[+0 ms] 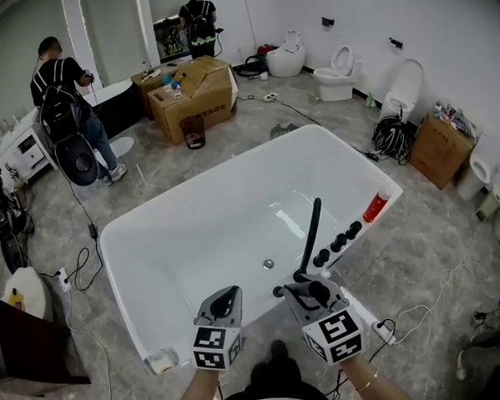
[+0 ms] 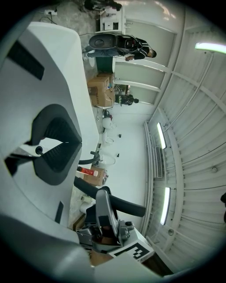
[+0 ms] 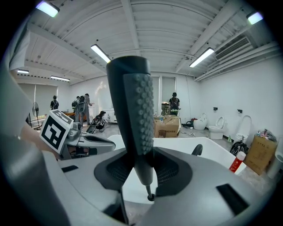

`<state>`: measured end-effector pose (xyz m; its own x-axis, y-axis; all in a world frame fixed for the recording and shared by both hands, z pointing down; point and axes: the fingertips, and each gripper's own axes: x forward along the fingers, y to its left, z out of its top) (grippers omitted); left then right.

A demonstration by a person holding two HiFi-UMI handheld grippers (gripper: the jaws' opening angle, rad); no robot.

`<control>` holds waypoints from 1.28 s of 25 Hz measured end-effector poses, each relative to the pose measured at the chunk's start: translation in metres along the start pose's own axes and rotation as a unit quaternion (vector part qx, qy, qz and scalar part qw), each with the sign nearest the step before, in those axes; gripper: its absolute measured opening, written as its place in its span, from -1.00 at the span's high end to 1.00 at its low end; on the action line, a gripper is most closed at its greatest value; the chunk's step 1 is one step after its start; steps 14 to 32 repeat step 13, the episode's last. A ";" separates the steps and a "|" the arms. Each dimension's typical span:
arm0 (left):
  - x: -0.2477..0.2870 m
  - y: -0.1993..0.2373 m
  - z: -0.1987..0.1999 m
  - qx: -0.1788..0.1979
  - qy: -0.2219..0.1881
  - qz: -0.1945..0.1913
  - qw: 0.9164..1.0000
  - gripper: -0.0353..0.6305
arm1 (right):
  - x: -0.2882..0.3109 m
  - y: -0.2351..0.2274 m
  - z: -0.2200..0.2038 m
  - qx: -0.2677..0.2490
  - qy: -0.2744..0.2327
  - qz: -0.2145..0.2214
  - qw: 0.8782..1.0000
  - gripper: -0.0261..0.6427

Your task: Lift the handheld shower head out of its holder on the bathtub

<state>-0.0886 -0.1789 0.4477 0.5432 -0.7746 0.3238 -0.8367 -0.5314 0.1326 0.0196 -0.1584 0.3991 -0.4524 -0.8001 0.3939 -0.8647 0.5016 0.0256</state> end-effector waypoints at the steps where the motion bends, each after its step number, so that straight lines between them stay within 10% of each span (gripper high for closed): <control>1: 0.000 0.000 0.000 0.001 0.000 0.000 1.000 0.83 | 0.001 0.000 0.000 0.002 0.000 0.000 1.000 0.51; 32: 0.000 0.004 0.002 0.000 -0.002 -0.001 1.000 0.83 | 0.005 0.003 0.002 0.004 0.002 0.004 1.000 0.51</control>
